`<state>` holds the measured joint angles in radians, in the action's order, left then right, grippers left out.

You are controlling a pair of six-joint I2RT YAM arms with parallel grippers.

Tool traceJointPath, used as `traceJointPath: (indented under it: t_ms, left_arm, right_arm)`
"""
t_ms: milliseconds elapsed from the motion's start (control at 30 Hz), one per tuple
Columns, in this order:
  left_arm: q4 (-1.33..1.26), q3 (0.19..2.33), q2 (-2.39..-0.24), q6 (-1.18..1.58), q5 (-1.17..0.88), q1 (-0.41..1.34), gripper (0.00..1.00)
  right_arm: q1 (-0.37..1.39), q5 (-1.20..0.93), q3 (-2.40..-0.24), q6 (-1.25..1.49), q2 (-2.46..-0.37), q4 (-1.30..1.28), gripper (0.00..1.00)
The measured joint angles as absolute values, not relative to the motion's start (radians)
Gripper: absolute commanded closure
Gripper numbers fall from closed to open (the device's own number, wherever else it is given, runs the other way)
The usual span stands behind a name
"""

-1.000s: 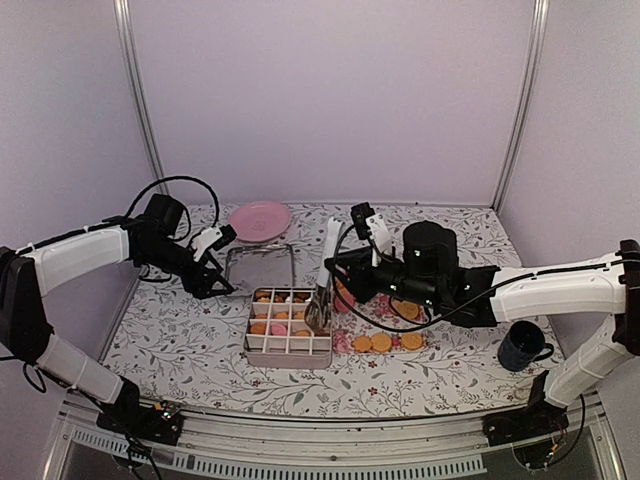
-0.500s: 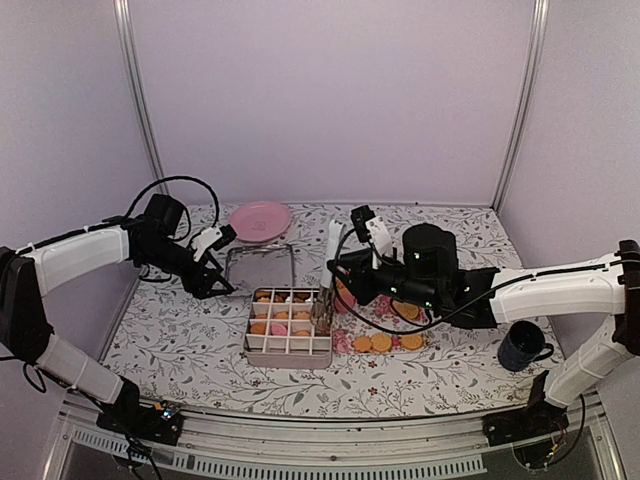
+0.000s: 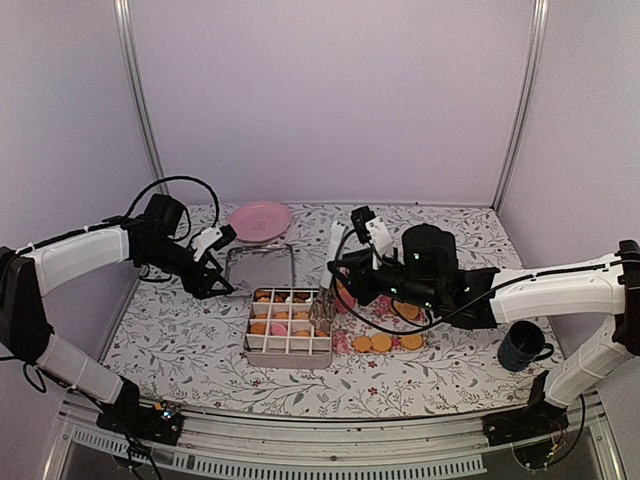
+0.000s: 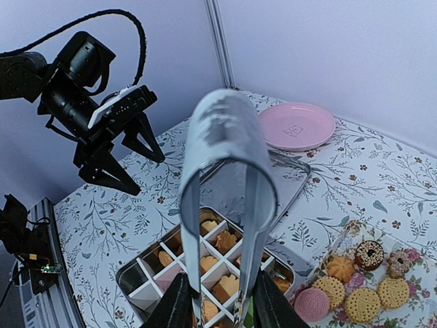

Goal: Pack the cookies
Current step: Place the fake cookies in the empty pocket of the box, then pick up the fake cookies from the plate.

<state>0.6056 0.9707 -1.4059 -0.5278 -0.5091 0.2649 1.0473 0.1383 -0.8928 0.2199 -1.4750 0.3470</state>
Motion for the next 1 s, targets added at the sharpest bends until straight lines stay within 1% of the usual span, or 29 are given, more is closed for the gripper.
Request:
traceJointPath:
  t_ms: [300,433,633,733,1000]
  left_arm:
    - [0.606,0.971,-1.406,-0.528,-0.509,0.265,0.25]
    - [0.606,0.971,-1.406,-0.529,-0.509,0.265,0.25]
    - [0.606,0.971,-1.406,-0.531,-0.509,0.265,0.25]
    - [0.606,0.971,-1.406,-0.531,-0.51,0.265,0.24]
    - [0.607,0.971,-1.406,-0.531,-0.509,0.265,0.24]
  right_arm:
    - [1.047,0.162,-0.893,0.2,-1.47,0.339,0.72]
    - [1.045,0.191,-0.89,0.191,-1.42,0.306,0.71]
    - [1.015,0.231,-0.832,0.181,-1.252,0.258,0.65]
    - [1.003,0.239,-0.802,0.179,-1.202,0.231,0.64]
    - [1.001,0.208,-0.738,0.191,-1.216,0.179,0.62]
